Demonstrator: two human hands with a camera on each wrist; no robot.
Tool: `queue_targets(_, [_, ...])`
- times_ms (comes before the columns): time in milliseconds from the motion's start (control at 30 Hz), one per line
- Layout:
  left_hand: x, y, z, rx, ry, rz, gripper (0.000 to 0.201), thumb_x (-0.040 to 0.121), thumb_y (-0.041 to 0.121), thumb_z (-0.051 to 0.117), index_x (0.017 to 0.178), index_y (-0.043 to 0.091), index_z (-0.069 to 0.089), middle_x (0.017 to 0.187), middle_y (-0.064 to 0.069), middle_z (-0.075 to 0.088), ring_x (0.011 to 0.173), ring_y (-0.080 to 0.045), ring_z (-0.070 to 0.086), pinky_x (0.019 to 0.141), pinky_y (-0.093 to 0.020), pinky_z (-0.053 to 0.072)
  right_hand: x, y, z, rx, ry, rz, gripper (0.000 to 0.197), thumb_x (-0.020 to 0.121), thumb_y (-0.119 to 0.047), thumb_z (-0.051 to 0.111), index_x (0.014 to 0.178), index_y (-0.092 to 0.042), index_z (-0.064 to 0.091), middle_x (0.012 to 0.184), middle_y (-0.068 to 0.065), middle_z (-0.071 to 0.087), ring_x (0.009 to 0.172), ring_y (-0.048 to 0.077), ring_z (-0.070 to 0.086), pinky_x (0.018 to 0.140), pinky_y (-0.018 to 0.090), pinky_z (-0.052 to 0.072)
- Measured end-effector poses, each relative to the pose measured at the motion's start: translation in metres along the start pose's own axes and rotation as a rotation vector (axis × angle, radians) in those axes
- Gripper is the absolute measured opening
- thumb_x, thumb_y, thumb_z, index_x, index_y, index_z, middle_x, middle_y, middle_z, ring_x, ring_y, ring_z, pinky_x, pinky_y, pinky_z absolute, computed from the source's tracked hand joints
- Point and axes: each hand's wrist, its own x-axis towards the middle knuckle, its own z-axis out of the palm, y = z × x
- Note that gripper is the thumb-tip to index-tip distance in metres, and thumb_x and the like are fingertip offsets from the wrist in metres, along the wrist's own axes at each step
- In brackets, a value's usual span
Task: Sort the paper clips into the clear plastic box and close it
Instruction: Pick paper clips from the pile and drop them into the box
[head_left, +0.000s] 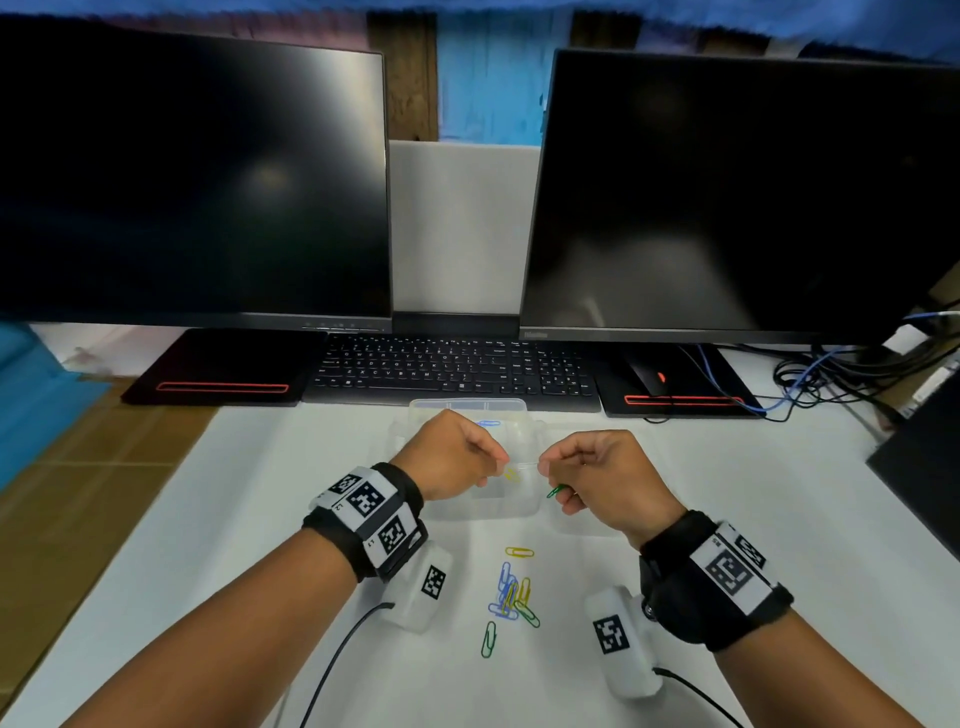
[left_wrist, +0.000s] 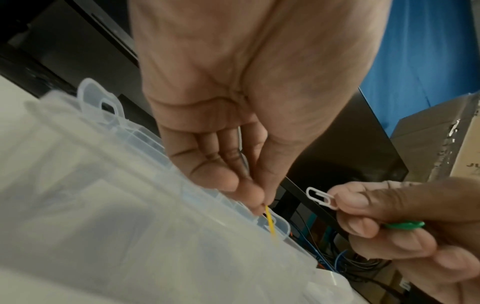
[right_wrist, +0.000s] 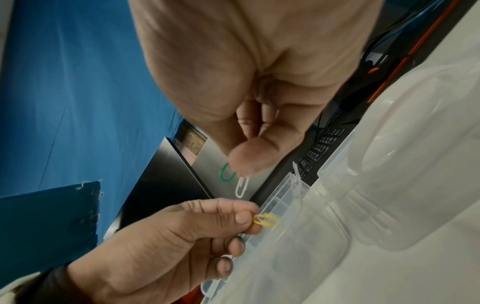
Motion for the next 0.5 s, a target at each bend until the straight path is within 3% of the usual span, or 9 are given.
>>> queue_targets(100, [-0.002,0.002,-0.002,0.05,-0.005,0.012,0.029,0.087,0.004,0.051,0.085,0.018,0.075,0.08,0.002,0.073,0.056,-0.007,0.063,0.052,-0.014,0.045,0.0,0.001,0.002,0.01,-0.002,0.002,0.006,0.083,0.0,0.066,0.081,0.003,0.07,0.059,0.007,0.062,0.042,0.012,0.054,0.044,0.021,0.049])
queue_targets(167, [-0.004,0.006,-0.003,-0.002,0.004,0.043,0.031,0.089,0.001,0.048,0.087,0.018,0.073,0.078,0.002,0.071,0.055,-0.007,0.064,0.051,-0.014,0.044,0.0,0.001,0.004,0.021,-0.006,0.003,0.006,0.083,0.0,0.066,0.082,0.004,0.07,0.06,0.007,0.062,0.041,0.011,0.054,0.044,0.02,0.049])
queue_targets(333, [-0.013,0.014,-0.01,-0.117,-0.064,0.097,0.013,0.084,0.007,0.066,0.089,0.014,0.074,0.072,0.004,0.072,0.058,-0.004,0.064,0.055,-0.016,0.048,0.002,-0.004,0.009,0.042,-0.021,0.002,0.005,0.083,-0.001,0.068,0.081,0.002,0.071,0.061,0.008,0.062,0.041,0.009,0.055,0.043,0.02,0.049])
queue_targets(500, [-0.017,0.01,-0.027,-0.062,-0.009,0.086,0.008,0.079,0.005,0.071,0.084,0.01,0.075,0.073,-0.012,0.07,0.06,-0.012,0.06,0.055,-0.016,0.048,0.005,-0.014,0.015,0.071,-0.039,-0.013,0.007,0.082,-0.001,0.069,0.086,0.004,0.07,0.064,0.01,0.062,0.042,0.01,0.055,0.043,0.019,0.049])
